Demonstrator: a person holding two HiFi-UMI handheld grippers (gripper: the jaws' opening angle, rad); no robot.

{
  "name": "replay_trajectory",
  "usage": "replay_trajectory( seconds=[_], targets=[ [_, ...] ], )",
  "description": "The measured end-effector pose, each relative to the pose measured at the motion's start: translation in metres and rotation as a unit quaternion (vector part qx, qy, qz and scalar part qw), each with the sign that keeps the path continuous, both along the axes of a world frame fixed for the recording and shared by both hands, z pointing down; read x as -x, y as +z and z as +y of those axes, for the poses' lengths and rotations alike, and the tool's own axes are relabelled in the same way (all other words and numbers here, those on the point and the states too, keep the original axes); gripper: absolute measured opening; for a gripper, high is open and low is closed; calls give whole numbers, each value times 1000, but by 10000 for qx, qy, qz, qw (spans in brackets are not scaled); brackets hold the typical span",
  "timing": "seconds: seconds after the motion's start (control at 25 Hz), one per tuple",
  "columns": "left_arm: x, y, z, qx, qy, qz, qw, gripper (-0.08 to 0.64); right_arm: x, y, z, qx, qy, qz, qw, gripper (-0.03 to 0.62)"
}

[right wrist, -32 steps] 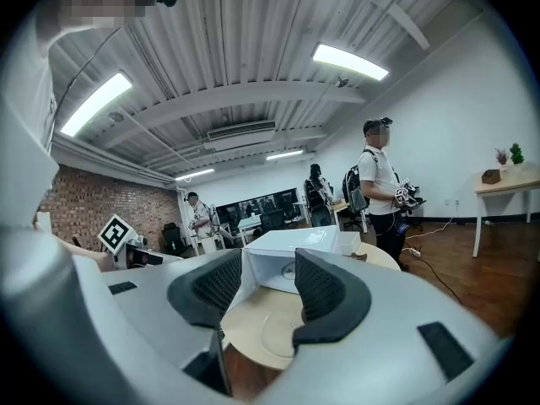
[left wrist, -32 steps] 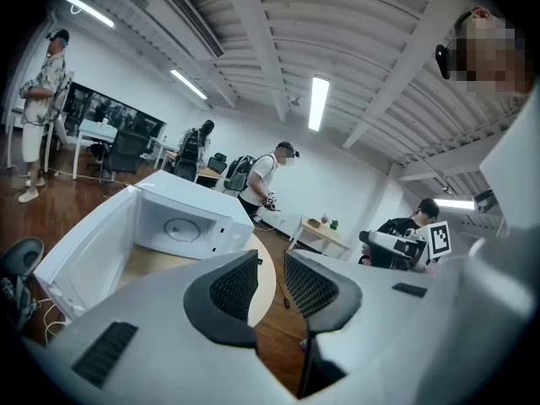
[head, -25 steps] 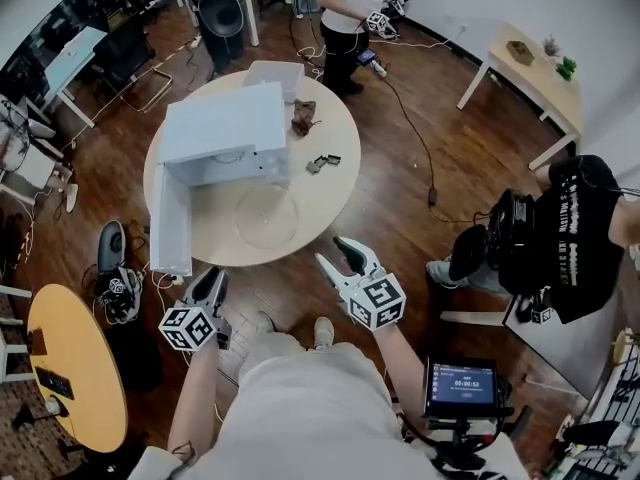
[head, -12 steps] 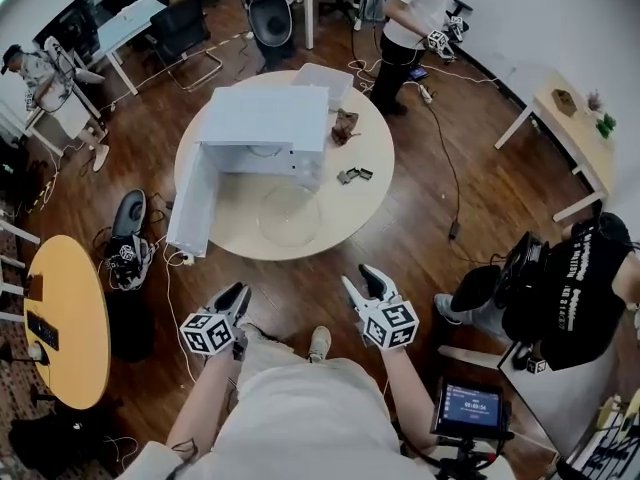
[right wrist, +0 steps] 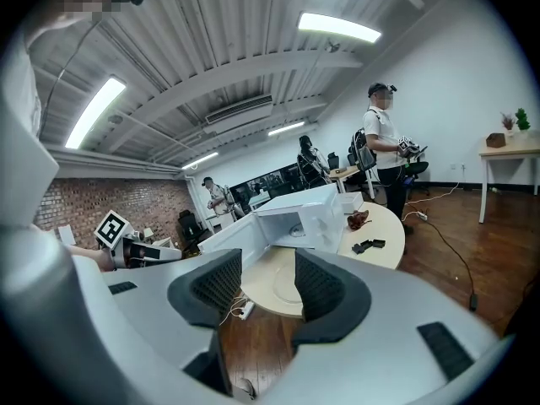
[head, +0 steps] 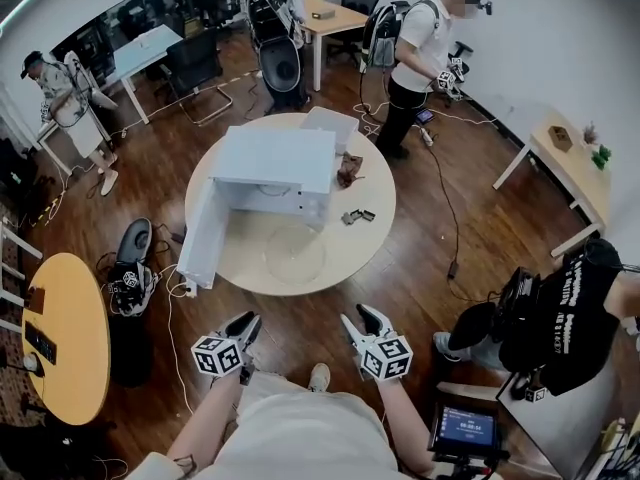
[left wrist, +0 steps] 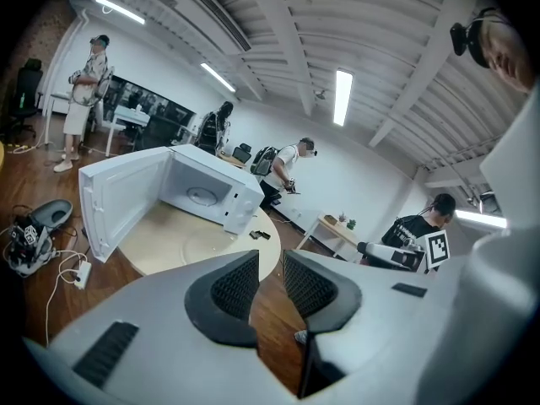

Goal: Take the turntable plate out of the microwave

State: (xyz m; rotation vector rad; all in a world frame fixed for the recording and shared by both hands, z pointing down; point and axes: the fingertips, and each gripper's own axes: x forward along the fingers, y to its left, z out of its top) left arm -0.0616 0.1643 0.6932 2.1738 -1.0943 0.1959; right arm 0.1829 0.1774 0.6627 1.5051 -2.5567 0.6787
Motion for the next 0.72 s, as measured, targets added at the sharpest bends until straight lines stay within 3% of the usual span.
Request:
replay_trajectory(
  seconds=[0.4, 0.72],
  targets=[
    [12, -1, -7, 58, 300, 93, 9995, 78, 2, 5, 0, 149, 391, -20, 9991, 196],
    [55, -8, -33, 27, 481, 137, 9987, 61, 51, 1, -19, 126, 551, -61, 9984, 196]
  ],
)
